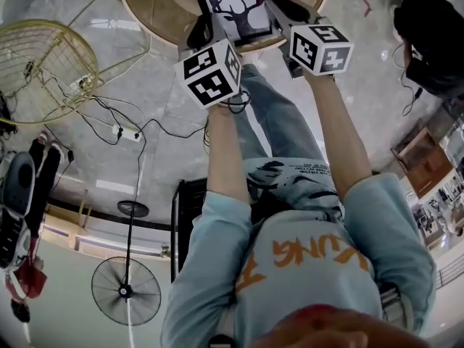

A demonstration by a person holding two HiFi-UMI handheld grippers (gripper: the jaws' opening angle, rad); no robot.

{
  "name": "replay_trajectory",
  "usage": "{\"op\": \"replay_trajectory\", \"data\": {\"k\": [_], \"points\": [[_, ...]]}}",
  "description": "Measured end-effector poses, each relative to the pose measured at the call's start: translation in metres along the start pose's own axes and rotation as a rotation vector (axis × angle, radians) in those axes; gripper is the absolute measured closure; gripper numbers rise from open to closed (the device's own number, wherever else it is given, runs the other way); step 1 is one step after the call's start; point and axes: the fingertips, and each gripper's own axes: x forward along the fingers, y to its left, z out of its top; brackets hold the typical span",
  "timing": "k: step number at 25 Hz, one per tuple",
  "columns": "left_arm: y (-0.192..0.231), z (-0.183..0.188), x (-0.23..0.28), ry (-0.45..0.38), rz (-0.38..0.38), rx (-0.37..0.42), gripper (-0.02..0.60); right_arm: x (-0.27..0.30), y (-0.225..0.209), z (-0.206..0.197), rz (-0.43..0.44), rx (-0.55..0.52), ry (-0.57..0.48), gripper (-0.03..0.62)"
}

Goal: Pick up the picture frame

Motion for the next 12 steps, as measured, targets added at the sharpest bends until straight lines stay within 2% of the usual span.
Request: {"op": "replay_trajectory", "data": {"k": [6,12], "points": [[-0.057,0.034,-0.041,-0.052,-0.007,0.007,0.502,-0.062,-0.009,0.046,0.004,-0.003,-0.068,0.525],[-0.075,0.077,-0.086,-0.132,-0.001,0.031,0.502,-0.103,0.015,0.088,0.009,-0.018,-0.147,0.525]]}}
